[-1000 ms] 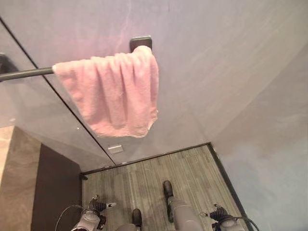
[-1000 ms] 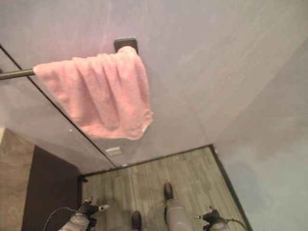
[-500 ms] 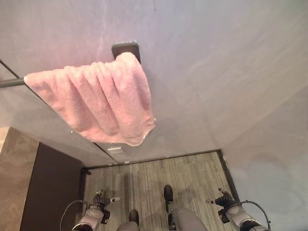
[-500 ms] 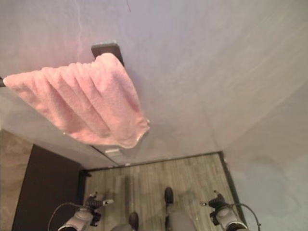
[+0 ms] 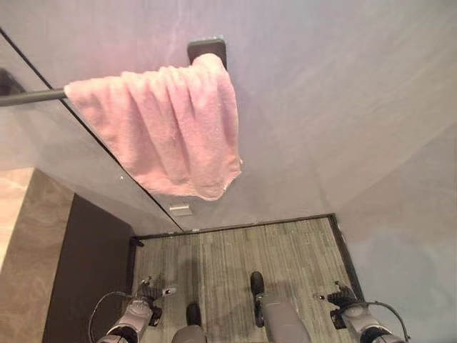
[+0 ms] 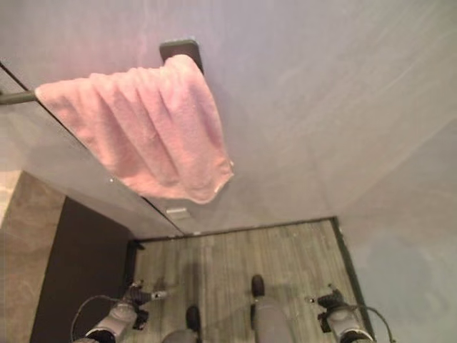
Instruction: Put brush and paste in cup on sink, flatten towel.
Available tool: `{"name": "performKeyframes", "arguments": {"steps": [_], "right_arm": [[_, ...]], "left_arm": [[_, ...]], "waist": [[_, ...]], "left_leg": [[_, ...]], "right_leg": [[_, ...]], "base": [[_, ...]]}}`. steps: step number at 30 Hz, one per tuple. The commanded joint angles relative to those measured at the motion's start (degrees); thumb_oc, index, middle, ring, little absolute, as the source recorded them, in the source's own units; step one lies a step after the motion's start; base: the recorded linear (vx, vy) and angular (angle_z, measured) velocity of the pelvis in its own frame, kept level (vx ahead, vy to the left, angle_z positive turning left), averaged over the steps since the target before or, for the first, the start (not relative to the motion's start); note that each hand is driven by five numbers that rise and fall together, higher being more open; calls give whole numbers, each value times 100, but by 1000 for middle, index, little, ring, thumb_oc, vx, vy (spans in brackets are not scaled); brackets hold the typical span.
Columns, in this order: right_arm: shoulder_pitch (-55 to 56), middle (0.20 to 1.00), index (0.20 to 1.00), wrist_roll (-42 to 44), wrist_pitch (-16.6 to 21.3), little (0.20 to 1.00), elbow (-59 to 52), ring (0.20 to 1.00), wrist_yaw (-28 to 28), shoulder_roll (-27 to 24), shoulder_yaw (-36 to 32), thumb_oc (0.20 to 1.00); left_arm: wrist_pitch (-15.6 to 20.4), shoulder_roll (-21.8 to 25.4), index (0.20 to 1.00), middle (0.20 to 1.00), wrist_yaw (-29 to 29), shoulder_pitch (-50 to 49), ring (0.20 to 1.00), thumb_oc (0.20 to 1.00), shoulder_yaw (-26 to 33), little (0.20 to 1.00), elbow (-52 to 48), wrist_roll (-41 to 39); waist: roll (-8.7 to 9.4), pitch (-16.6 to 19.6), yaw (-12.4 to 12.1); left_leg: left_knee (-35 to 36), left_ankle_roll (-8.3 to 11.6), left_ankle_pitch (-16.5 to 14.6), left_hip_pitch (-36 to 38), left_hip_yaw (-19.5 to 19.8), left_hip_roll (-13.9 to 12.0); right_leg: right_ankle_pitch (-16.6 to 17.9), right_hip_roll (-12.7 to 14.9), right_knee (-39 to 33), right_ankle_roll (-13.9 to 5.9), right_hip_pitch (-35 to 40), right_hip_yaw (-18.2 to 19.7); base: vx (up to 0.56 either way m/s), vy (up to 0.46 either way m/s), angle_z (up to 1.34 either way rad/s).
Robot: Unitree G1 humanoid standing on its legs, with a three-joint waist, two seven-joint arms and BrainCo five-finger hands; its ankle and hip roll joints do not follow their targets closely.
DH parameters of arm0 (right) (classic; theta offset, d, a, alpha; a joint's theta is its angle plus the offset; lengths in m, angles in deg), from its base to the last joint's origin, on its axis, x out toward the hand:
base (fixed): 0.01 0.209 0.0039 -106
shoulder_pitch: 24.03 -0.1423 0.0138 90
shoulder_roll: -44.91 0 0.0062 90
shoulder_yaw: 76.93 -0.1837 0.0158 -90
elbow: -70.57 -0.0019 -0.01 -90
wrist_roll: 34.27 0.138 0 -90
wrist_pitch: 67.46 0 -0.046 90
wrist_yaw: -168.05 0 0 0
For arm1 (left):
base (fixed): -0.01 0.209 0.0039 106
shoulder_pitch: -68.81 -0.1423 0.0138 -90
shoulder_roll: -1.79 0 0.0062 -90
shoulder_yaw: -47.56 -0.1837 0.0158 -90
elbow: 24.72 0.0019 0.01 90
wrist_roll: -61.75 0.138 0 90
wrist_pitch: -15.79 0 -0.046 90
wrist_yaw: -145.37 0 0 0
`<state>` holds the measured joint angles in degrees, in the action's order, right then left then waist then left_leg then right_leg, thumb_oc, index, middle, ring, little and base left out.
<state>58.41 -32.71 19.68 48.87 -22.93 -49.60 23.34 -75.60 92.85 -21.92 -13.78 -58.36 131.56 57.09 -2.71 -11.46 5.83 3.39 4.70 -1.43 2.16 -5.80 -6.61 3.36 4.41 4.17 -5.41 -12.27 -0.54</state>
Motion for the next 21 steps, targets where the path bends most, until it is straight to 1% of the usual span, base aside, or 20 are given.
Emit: {"name": "performKeyframes", "arguments": {"steps": [1, 5, 9, 12, 14, 18, 19, 20, 21], "right_arm": [[30, 1000, 1000, 321, 50, 1000, -71, 1000, -25, 59, 186, 1000], [-36, 1000, 1000, 431, 86, 1000, -283, 1000, -14, 105, 186, 1000], [-28, 1000, 1000, 591, 131, 1000, -608, 1000, -6, 73, 117, 1000], [46, 1000, 1000, 883, 183, 1000, -1214, 1000, 18, -70, -50, 1000], [129, 1000, 1000, 1096, 207, 1000, -1619, 1000, 91, -224, -182, 1000], [265, 1000, 1000, 1602, 292, 1000, -2514, 1000, 359, -603, -417, 1000], [264, 1000, 1000, 1711, 332, 1000, -2957, 1000, 524, -840, -402, 1000], [266, 1000, 1000, 1712, 330, 1000, -2960, 1000, 524, -842, -400, 1000], [248, 1000, 1000, 1746, 319, 1000, -3107, 1000, 587, -957, -378, 1000]], "left_arm": [[117, 265, 1000, 1000, 87, -68, 1000, 1000, 210, 1000, 10, -66], [127, 329, 1000, 1000, 145, -118, 1000, 1000, 327, 1000, 18, -56], [132, 430, 1000, 1000, 193, -160, 1000, 1000, 446, 1000, -29, -60], [151, 562, 1000, 1000, 207, -203, 1000, 1000, 541, 1000, -205, -35], [160, 656, 1000, 1000, 189, -252, 1000, 1000, 604, 1000, -380, -47], [236, 921, 1000, 1000, 78, -420, 1000, 1000, 685, 1000, -1173, -76], [298, 1060, 1000, 1000, 8, -535, 1000, 1000, 736, 1000, -1723, -113], [292, 1060, 1000, 1000, 6, -542, 1000, 1000, 739, 1000, -1733, -113], [314, 1137, 1000, 1000, -10, -550, 1000, 1000, 753, 1000, -1866, -109]], "waist": [[172, 300, 43], [248, 401, -44], [333, 501, -96], [399, 557, -74], [417, 576, -62], [446, 596, -78], [447, 604, -120], [447, 604, -114], [453, 609, -133]], "left_leg": [[-173, 118, 458, -400, -47, 72], [-26, 61, 392, -204, -184, 135], [114, 82, 412, -78, -226, 100], [161, 130, 427, -36, -255, 34], [161, 160, 438, -21, -259, -3], [161, 211, 452, -21, -235, -51], [161, 235, 460, -34, -202, -61], [161, 235, 460, -33, -198, -61], [161, 242, 462, -34, -189, -61]], "right_leg": [[-176, 292, -35, -399, 685, 248], [-8, 432, -306, -522, 801, 306], [39, 456, -422, -566, 881, 300], [62, 469, -481, -593, 932, 288], [64, 471, -513, -594, 966, 261], [74, 503, -568, -604, 1025, 187], [81, 523, -607, -609, 1064, 120], [81, 523, -610, -609, 1069, 116], [87, 531, -627, -614, 1086, 88]], "base": [[30, 110, -21], [35, 115, -8], [18, 22, -10], [0, 0, 0], [0, 0, 0], [0, 0, 0], [0, 0, 0], [-2, -14, 4], [-5, -14, 5]]}}
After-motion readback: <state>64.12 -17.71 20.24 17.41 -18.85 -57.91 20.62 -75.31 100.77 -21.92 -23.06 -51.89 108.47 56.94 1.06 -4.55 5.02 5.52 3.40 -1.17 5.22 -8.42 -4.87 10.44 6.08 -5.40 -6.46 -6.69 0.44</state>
